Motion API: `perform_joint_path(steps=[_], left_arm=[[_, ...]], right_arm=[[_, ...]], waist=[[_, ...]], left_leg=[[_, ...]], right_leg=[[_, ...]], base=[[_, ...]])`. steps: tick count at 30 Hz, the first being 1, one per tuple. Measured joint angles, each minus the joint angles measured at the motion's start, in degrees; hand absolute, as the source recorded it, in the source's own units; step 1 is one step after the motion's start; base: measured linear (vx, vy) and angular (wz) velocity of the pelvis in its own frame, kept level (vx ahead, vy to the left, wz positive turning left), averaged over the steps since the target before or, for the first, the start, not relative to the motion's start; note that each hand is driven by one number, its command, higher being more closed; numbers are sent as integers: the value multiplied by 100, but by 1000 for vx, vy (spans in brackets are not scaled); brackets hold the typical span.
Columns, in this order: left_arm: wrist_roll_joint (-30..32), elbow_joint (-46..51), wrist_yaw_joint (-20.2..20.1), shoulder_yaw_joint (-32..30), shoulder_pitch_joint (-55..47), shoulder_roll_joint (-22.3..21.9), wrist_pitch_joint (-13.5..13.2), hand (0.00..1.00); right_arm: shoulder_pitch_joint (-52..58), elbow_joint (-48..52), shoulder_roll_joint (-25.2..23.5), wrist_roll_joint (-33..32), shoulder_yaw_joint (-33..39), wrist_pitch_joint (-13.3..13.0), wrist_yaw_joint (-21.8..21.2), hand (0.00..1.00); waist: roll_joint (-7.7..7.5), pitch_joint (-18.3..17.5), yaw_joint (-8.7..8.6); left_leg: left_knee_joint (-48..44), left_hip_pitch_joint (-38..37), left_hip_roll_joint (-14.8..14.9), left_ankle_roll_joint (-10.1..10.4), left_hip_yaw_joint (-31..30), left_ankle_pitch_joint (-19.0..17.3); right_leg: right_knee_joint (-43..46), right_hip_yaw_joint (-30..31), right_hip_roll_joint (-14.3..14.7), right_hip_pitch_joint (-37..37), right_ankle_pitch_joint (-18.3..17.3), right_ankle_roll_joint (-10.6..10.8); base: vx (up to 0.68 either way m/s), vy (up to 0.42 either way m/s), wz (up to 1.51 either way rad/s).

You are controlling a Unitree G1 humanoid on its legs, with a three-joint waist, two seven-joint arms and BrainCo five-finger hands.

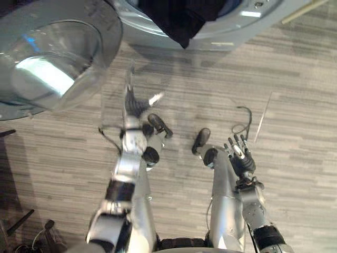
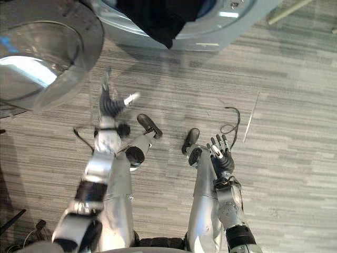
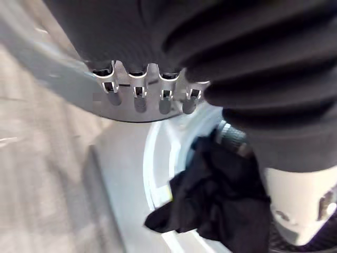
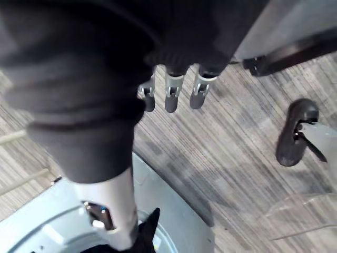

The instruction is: Pick up the laundry basket with both hands and put the clothes into the washing machine.

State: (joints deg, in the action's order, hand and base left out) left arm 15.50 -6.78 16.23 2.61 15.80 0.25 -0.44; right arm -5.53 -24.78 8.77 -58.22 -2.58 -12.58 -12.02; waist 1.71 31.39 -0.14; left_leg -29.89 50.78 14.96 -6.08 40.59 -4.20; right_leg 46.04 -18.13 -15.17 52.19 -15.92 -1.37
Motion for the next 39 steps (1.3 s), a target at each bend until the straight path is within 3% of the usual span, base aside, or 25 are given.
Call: perform_joint_path(steps=[2,5,7,9,10,11,12,13,15,16,19,20,21,22,23,24,25,29,31,33,34,36,37,38,39], left_arm=[[-463,29,-498,273,-940,-93,-71,0],[-1063,27,-1058,528,-1639,-111,-161,0],[-1398,-12,-1347,702,-2030,-117,-270,0],[-1497,-173,-1497,707,-2223,-115,-385,0],[-1497,-326,-1540,710,-2376,-108,-395,0],[-1489,-366,-1566,731,-2493,-113,-403,0],[-1489,-574,-1619,773,-2606,-94,-452,0],[-1487,-810,-1629,830,-2613,-62,-437,0],[-1481,-1063,-1627,914,-2573,-40,-403,0],[-1471,-1182,-1623,973,-2476,-24,-398,0],[-1447,-1594,-1594,976,-2260,18,-386,0],[-1356,-1746,-1534,986,-2236,66,-382,0],[-1327,-1778,-1491,954,-2243,90,-378,0],[-1305,-1822,-1460,910,-2325,67,-379,0],[-1310,-1888,-1456,853,-2428,-19,-379,0],[-1313,-1909,-1449,850,-2480,-60,-387,0],[-1337,-2022,-1440,860,-2456,-87,-384,0],[-1391,-2076,-1427,916,-2750,14,-372,0],[-1449,-2078,-1492,1072,-2804,108,-328,0],[-1484,-2079,-1513,1149,-2803,114,-311,0],[-1485,-2079,-1534,1160,-2791,108,-312,0],[-1486,-2095,-1629,1162,-2788,135,-309,0],[-1486,-2097,-1635,1163,-2800,135,-309,0],[-1486,-2104,-1635,1164,-2821,133,-309,0],[-1486,-2104,-1635,1167,-2821,132,-309,0]], right_arm=[[-10,-242,-162,286,61,69,214,0],[19,-510,-283,612,175,149,489,0],[131,-909,-346,898,398,204,614,0],[220,-1212,-362,1210,616,291,702,0],[402,-1320,-367,1402,725,330,724,0],[527,-1327,-366,1463,752,351,732,0],[663,-1472,-334,1597,877,376,730,0],[663,-1722,-302,1614,1001,416,732,0],[577,-2204,-128,1614,1142,436,736,0],[478,-2518,-64,1614,1320,458,736,0],[469,-2790,-36,1732,1470,551,730,0],[515,-2923,-53,1804,1491,578,731,0],[542,-3029,-112,1830,1516,578,729,0],[566,-3078,-176,1831,1576,574,722,0],[655,-3095,-226,1833,1555,588,712,0],[722,-3133,-208,1833,1551,604,709,0],[773,-3277,-261,1834,1557,640,734,0],[1181,-3344,-278,1837,1334,649,744,0],[1299,-3541,-334,1837,1344,656,831,0],[1382,-3560,-326,1846,1338,664,829,0],[1384,-3559,-333,1865,1328,671,828,0],[1332,-3559,-327,1914,1322,679,831,0],[1292,-3559,-316,1951,1323,677,832,0],[1205,-3567,-292,2062,1325,667,835,0],[1191,-3567,-284,2063,1325,666,835,0]], waist=[[74,-44,124],[225,-200,164],[345,-630,279],[408,-770,256],[406,-1039,251],[445,-1177,231],[464,-1321,192],[452,-1497,71],[541,-1767,-28],[567,-1789,-91],[563,-1798,-141],[491,-1880,-223],[401,-1912,-205],[418,-1945,-165],[534,-2073,-178],[613,-2129,-165],[576,-2216,-124],[436,-2440,-27],[347,-2469,-72],[347,-2479,-76],[367,-2480,-68],[295,-2434,-37],[307,-2429,-30],[347,-2427,-49],[355,-2431,-52]], left_leg=[[115,-396,-61,2,-44,-1],[243,-969,-139,-32,-81,-32],[283,-1390,-192,-115,-43,-164],[263,-2045,-267,-90,18,-462],[48,-2331,-246,-29,106,-707],[-162,-2421,-153,-80,91,-814],[-341,-2696,-201,-292,-18,-1034],[-230,-2834,-349,-206,-35,-1079],[248,-2957,-646,-253,-172,-856],[793,-3145,-944,-128,-354,-558],[1146,-3375,-1189,144,-680,-376],[1362,-3524,-1382,315,-828,-263],[1082,-3473,-1396,318,-930,-359],[-270,-3379,-1023,-76,-1371,-742],[-597,-3571,-558,473,-1721,-1086],[-433,-3731,-483,719,-1813,-1308],[-167,-3981,-474,499,-1666,-1470],[19,-4435,-185,482,-1441,-1369],[-565,-4267,13,185,-1316,-1065],[-657,-4137,-1,289,-1367,-766],[-701,-4009,17,461,-1376,-598],[-665,-3808,-15,539,-1408,-504],[-415,-3808,-54,578,-1428,-498],[525,-3802,-219,810,-1678,-312],[685,-3809,-241,862,-1708,-264]], right_leg=[[-192,-81,4,-490,-1,15],[-524,-201,14,-1227,28,105],[-768,-201,11,-1730,61,192],[-941,-194,-45,-2443,21,265],[-1022,-212,-126,-2769,-5,307],[-986,-222,-134,-2939,-51,384],[-852,-205,-191,-3255,-198,539],[-888,-209,-289,-3399,-221,512],[-1239,-245,-287,-3572,-91,303],[-1587,-204,-257,-3771,-56,281],[-1891,79,-116,-4038,75,518],[-2123,78,-143,-4249,186,742],[-2181,-18,-245,-4296,250,834],[-2201,-39,-191,-4442,290,841],[-2221,-6,-3,-4564,281,867],[-2216,41,111,-4591,237,862],[-2227,136,223,-4639,213,866],[-3265,100,652,-5420,450,797],[-3551,13,715,-5674,555,747],[-3744,-119,698,-5815,640,670],[-3855,-211,704,-5855,753,680],[-3991,-296,642,-5901,846,606],[-3993,-297,615,-5891,848,603],[-4028,-323,556,-5886,853,610],[-4035,-331,554,-5882,856,616]], base=[[-51,-55,8],[-8,-26,8],[82,28,-10],[106,69,-12],[129,94,-11],[173,96,-9],[149,106,13],[139,130,30],[64,118,49],[6,76,54],[-21,-11,65],[-18,-32,65],[4,-18,36],[29,23,-19],[28,53,-34],[28,80,-45],[6,42,-38],[50,-66,-23],[69,-66,35],[55,-60,43],[64,-52,40],[35,-56,20],[42,-30,5],[39,19,-2],[65,74,1]])
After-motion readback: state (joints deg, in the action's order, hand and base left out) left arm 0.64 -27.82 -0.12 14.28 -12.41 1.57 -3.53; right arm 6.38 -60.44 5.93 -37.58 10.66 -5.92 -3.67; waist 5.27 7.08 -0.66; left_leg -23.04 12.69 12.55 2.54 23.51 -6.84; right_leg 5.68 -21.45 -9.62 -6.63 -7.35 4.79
